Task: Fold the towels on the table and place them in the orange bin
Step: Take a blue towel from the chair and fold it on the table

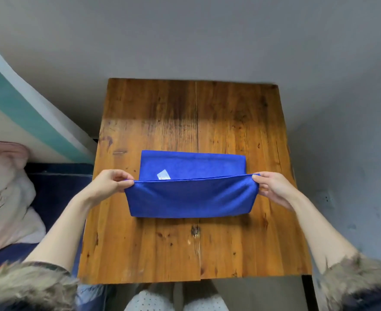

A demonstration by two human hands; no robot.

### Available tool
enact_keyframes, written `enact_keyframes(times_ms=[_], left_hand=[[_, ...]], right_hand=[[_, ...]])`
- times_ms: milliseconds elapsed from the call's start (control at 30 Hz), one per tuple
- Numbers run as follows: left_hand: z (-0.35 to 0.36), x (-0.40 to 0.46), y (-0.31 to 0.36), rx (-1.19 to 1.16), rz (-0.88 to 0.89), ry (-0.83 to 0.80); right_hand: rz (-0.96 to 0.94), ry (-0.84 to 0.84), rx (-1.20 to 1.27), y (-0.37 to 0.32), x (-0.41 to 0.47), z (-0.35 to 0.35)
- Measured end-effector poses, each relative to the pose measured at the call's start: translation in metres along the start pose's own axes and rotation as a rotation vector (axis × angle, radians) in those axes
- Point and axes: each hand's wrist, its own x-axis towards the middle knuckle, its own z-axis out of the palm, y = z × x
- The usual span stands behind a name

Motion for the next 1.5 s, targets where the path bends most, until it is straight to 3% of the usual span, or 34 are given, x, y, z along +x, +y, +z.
enact_keyframes(times_ms=[167, 533, 800, 1200, 1500], left_hand=[[0.003, 0.035, 0.017, -0.036, 0.036, 0.080], [0.011, 0.104, 0.017, -0.034, 0.022, 0.160], [0.012, 0.107, 0.007, -0.011, 0.036, 0.146], [0.028, 0.115, 0.009, -0.130, 0.150, 0.278], [0.036, 0.147, -0.008, -0.028, 0.002, 0.417]], right_hand=[[-0.050, 0.099, 0.087, -0.009, 0.028, 0.008], [-0.072, 0.303, 0.027, -0.007, 0.090, 0.015], [-0.100, 0.345, 0.018, 0.001, 0.098, 0.019], [-0.180, 0.516, -0.049, 0.008, 0.117, 0.032], [-0.129, 0.547, -0.046, 0.008, 0.143, 0.036]])
